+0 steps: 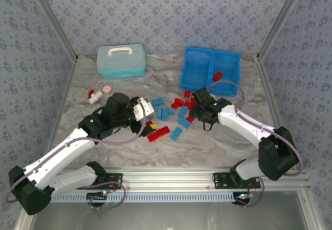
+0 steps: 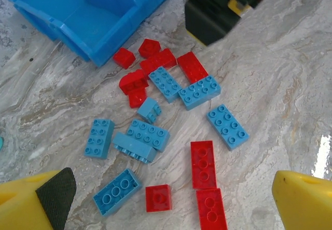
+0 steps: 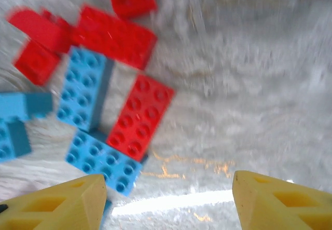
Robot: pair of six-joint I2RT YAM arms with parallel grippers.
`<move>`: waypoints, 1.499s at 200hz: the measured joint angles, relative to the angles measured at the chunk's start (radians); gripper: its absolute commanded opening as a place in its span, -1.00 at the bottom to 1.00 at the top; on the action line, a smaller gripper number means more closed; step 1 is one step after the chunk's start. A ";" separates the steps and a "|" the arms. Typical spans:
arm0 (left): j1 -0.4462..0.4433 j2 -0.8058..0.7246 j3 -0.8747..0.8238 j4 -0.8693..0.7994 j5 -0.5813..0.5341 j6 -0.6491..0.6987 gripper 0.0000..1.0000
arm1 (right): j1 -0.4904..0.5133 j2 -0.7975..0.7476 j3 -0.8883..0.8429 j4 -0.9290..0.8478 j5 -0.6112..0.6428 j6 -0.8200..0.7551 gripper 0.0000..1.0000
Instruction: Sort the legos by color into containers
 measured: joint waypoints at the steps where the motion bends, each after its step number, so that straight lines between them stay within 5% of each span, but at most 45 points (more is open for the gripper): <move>1: 0.000 0.000 0.000 -0.001 0.000 0.000 0.98 | 0.001 0.001 -0.002 0.001 0.000 0.002 0.43; 47: 0.000 0.014 0.000 -0.029 0.010 0.008 0.98 | 0.044 0.151 0.018 0.059 0.002 0.104 0.45; 129: 0.000 0.016 -0.001 -0.040 0.010 0.011 0.98 | 0.031 0.315 0.088 0.184 0.013 0.150 -0.46; 142: 0.000 0.023 -0.001 -0.040 0.010 0.011 0.99 | 0.028 0.315 0.088 0.192 0.013 0.152 -0.36; 163: 0.000 0.034 -0.001 -0.043 0.010 0.011 0.98 | 0.023 0.317 0.087 0.185 0.013 0.146 0.21; 211: 0.000 0.035 -0.001 -0.043 0.010 0.010 0.98 | 0.007 0.318 0.089 0.168 0.012 0.116 0.09; 252: 0.000 0.035 -0.001 -0.043 0.010 0.010 0.98 | -0.012 0.349 0.104 0.183 -0.013 0.088 0.52; 274: 0.000 0.035 -0.001 -0.043 0.010 0.010 0.98 | -0.017 0.366 0.111 0.180 -0.015 0.076 0.49; 300: 0.000 0.035 -0.001 -0.043 0.010 0.010 0.99 | -0.024 0.370 0.115 0.169 -0.014 0.060 0.05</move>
